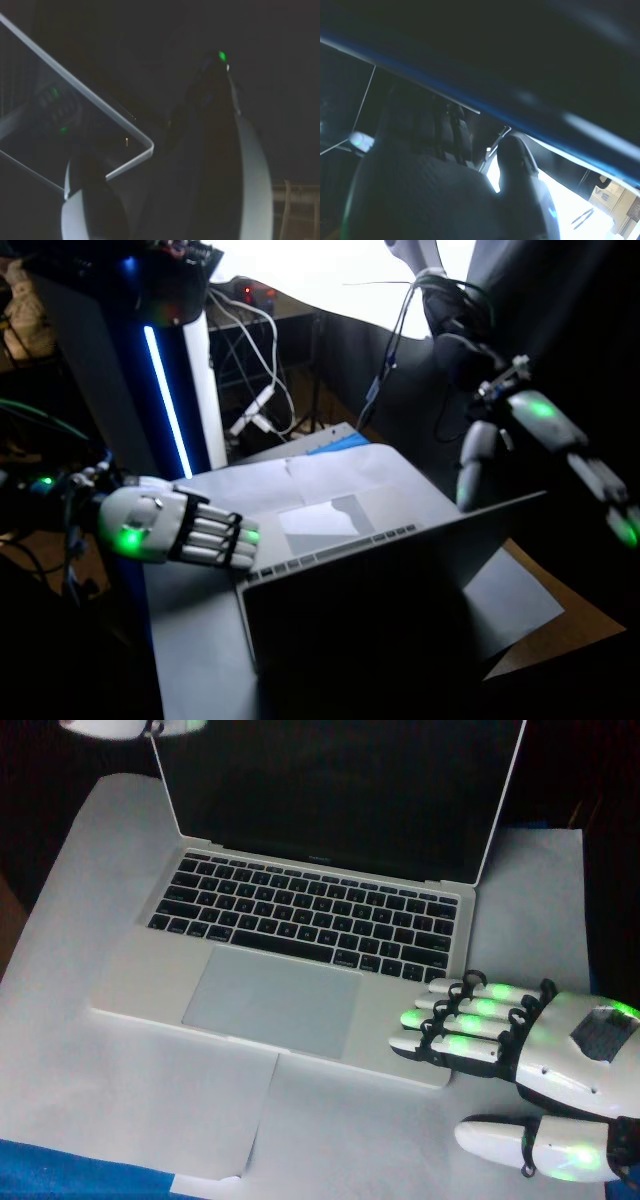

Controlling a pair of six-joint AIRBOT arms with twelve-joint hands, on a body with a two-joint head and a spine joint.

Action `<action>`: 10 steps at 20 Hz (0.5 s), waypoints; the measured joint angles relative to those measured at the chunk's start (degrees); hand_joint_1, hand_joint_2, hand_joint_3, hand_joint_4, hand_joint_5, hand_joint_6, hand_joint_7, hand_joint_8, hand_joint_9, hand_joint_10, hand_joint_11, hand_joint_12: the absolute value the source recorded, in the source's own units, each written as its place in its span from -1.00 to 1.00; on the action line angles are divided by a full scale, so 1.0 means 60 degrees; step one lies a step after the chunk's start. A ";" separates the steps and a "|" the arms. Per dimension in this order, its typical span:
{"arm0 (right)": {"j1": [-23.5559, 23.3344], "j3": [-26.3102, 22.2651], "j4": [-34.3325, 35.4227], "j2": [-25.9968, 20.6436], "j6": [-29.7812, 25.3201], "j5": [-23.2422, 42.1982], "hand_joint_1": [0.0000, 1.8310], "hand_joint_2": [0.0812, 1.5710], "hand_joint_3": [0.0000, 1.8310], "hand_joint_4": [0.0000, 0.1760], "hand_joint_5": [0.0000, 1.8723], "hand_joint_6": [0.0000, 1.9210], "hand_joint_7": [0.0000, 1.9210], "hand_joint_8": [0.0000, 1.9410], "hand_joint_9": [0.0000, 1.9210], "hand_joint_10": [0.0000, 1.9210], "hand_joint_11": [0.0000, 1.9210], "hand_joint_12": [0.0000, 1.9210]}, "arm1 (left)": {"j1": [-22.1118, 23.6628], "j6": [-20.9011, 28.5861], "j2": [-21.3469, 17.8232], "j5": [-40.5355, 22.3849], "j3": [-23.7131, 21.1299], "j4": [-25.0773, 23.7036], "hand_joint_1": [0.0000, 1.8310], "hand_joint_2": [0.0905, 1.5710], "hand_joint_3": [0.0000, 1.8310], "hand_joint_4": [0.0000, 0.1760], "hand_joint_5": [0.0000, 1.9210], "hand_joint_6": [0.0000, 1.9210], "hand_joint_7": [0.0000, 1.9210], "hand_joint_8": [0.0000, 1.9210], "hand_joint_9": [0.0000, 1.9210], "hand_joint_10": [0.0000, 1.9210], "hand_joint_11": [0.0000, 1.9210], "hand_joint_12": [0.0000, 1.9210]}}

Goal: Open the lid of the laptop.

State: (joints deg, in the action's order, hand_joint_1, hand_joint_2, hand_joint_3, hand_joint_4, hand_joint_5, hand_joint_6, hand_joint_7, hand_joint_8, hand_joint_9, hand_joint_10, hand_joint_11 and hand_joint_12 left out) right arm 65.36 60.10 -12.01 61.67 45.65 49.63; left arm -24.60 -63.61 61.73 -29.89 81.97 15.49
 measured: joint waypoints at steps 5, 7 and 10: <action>0.0000 -0.0029 0.0076 -0.0033 -0.0007 -0.0095 -1.00 0.85 -1.00 -1.00 -0.75 -0.99 -0.78 -0.99 -0.81 -0.99 -0.82 -0.97 | -0.1333 0.0794 -0.1519 -0.2226 -0.1938 -0.1035 -0.41 0.06 -1.00 1.00 -1.00 -1.00 -1.00 -1.00 -1.00 -1.00 -0.97 -0.98; 0.0000 -0.0033 0.0138 -0.0040 -0.0018 -0.0087 -1.00 0.82 -1.00 -1.00 -0.74 -0.99 -0.76 -0.99 -0.76 -0.98 -0.78 -0.95 | -0.2240 0.1370 -0.1960 -0.3045 -0.2481 -0.1086 -0.37 0.05 -1.00 0.90 -1.00 -1.00 -1.00 -1.00 -1.00 -1.00 -1.00 -1.00; 0.0004 -0.0076 0.0346 -0.0040 -0.0047 0.0047 -1.00 0.82 -1.00 -1.00 -0.68 -0.99 -0.71 -0.99 -0.72 -0.99 -0.73 -0.92 | -0.3555 0.1435 -0.2528 -0.4320 -0.3424 -0.1024 -0.27 0.06 -1.00 0.90 -1.00 -1.00 -1.00 -1.00 -1.00 -1.00 -1.00 -1.00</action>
State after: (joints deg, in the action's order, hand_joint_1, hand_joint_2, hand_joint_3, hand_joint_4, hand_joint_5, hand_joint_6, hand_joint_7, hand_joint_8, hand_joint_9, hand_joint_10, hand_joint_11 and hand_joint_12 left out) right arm 65.39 59.64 -9.93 61.43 45.36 49.91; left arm -45.93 -55.00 46.57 -55.81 61.43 9.34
